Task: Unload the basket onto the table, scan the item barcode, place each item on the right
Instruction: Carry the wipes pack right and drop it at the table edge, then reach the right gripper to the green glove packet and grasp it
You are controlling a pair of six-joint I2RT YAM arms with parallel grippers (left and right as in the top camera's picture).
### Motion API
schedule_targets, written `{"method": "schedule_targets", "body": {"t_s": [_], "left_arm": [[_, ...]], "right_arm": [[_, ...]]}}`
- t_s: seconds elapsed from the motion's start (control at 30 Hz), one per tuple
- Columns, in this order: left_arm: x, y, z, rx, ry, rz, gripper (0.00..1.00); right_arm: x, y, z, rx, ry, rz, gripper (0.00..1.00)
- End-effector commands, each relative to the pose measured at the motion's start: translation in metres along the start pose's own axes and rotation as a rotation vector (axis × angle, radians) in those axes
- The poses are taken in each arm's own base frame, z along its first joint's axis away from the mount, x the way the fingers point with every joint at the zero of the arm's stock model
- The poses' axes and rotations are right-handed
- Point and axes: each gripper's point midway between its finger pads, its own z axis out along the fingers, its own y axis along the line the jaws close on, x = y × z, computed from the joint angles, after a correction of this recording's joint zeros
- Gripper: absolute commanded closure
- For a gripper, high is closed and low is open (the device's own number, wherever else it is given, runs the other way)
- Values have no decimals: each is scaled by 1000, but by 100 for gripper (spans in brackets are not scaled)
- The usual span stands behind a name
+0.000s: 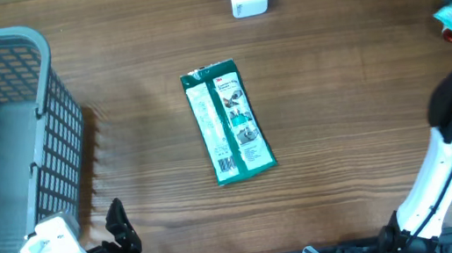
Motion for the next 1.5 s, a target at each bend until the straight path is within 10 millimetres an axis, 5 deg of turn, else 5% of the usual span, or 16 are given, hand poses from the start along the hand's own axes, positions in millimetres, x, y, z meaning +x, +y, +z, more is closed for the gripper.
{"method": "schedule_targets", "body": {"t_s": [0.0, 0.13, 0.2, 0.27, 0.3, 0.47, 0.6, 0.7, 0.83, 1.0, 1.13, 1.3, 1.47], "left_arm": [[0, -2, -1, 13, -5, -4, 0], [0, -2, -1, 13, -5, -4, 0], [0, -2, -1, 13, -5, -4, 0], [0, -2, -1, 13, -5, -4, 0], [0, -2, -1, 13, -5, -4, 0], [0, -2, -1, 13, -5, -4, 0], [0, -2, -1, 13, -5, -4, 0], [0, -2, -1, 13, -5, -4, 0], [0, -2, -1, 13, -5, -4, 0], [0, -2, -1, 13, -5, -4, 0], [0, -2, -1, 13, -5, -4, 0], [0, -2, -1, 13, -5, -4, 0], [0, -2, -1, 13, -5, -4, 0]], "right_arm": [[26, -16, 42, -50, 113, -42, 96], [27, -58, 56, 2, 168, 208, 96], [20, -55, 49, -95, 185, 204, 70], [12, -45, 34, -198, 183, 136, 14], [6, -40, 17, -238, 167, 104, 1], [23, 3, -61, -412, 193, 20, 0], [88, 68, -122, -554, 317, -183, 1], [165, 132, -175, -724, 416, -459, 0], [276, 186, -233, -929, 550, -767, 0], [389, 215, -219, -834, 508, -955, 1], [445, 221, -204, -834, 470, -1034, 0], [443, 204, -159, -558, 279, -1004, 0], [446, 208, -157, -585, 273, -1040, 0]]}}
